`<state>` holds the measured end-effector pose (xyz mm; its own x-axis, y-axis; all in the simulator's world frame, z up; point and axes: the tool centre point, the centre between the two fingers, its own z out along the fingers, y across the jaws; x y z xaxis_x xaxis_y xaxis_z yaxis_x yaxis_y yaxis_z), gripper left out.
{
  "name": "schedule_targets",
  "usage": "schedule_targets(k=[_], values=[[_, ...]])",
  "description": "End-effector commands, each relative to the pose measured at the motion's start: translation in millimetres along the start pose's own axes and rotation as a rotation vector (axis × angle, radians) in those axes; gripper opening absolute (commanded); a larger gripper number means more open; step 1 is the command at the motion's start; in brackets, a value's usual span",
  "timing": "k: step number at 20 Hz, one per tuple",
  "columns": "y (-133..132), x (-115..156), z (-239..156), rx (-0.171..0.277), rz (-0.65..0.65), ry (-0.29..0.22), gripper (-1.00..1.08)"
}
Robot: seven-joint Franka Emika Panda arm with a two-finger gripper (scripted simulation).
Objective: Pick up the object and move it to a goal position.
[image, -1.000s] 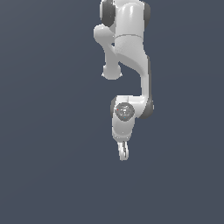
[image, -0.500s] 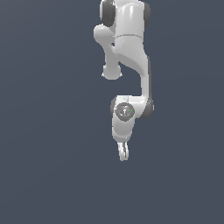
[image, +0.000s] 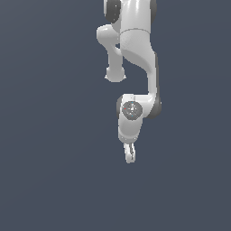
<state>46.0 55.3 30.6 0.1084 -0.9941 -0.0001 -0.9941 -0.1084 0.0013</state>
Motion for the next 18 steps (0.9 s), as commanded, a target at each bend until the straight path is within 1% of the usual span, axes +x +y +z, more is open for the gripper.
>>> schedule_targets(k=[1,11,18], values=[[2.9,-8.0,-12.0,0.001,-0.001,-0.001,-1.00],[18.0,-46.4,-71.5,0.001,0.000,-0.001,-1.00],[21.0,-55.9,-86.3,0.001,-0.001,0.000,-1.00]])
